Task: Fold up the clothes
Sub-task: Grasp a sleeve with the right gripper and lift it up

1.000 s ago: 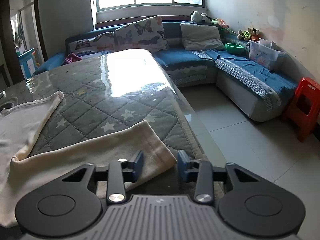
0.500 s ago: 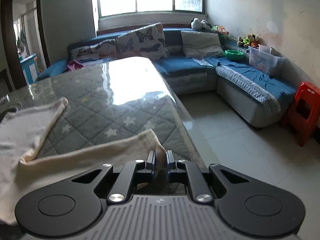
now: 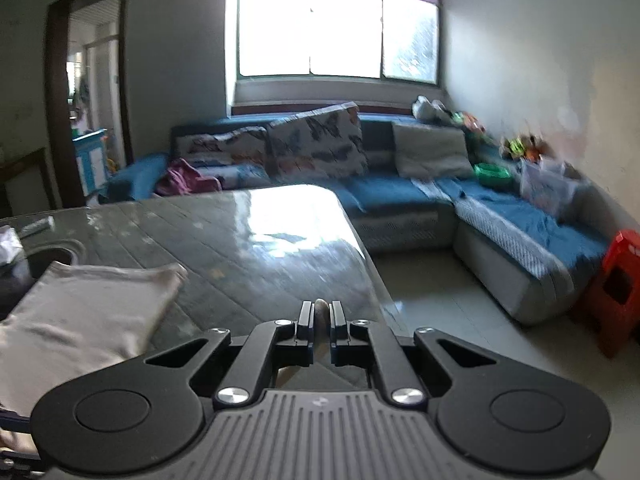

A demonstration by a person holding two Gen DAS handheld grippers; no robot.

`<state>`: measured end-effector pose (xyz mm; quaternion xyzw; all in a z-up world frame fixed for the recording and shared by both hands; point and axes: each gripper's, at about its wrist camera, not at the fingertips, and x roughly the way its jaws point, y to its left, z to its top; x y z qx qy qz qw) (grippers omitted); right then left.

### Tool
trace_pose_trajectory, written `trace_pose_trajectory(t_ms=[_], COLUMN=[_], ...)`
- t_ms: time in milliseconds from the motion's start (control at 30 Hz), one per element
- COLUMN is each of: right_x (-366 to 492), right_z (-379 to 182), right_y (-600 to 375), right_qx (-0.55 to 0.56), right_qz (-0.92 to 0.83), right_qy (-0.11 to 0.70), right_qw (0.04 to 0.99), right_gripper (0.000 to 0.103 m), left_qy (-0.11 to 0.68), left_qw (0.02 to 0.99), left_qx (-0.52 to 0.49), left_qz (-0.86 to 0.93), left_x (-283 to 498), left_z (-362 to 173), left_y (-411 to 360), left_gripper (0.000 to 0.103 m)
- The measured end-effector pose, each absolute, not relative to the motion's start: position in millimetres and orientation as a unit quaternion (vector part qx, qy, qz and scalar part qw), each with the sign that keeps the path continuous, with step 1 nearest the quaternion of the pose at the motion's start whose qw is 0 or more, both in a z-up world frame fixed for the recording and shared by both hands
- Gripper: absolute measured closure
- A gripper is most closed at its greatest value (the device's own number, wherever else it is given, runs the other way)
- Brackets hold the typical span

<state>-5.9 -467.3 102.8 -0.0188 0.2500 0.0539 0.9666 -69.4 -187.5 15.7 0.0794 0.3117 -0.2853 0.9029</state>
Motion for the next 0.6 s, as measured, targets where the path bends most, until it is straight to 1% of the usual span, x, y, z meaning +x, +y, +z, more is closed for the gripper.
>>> trace_pose_trajectory(t_ms=[267, 400, 600], right_x=[-22, -30, -35], right_z=[155, 178, 183], right_y=[-414, -373, -300], right_qx=[-0.054, -0.072, -0.107], right_qz=[0.131, 0.187, 0.278], right_qy=[0.201, 0.182, 0.178], right_qw=[0.969, 0.963, 0.938], right_gripper=[0.097, 0.097, 0.097], left_qy=[0.312, 0.311, 0.306], left_qw=[0.911, 0.914, 0.925], left_qx=[0.055, 0.044, 0.012], left_qz=[-0.265, -0.255, -0.226], left_x=[-71, -78, -88], left_z=[18, 16, 20], left_y=[-162, -150, -119], left_gripper=[0.061, 0.061, 0.060])
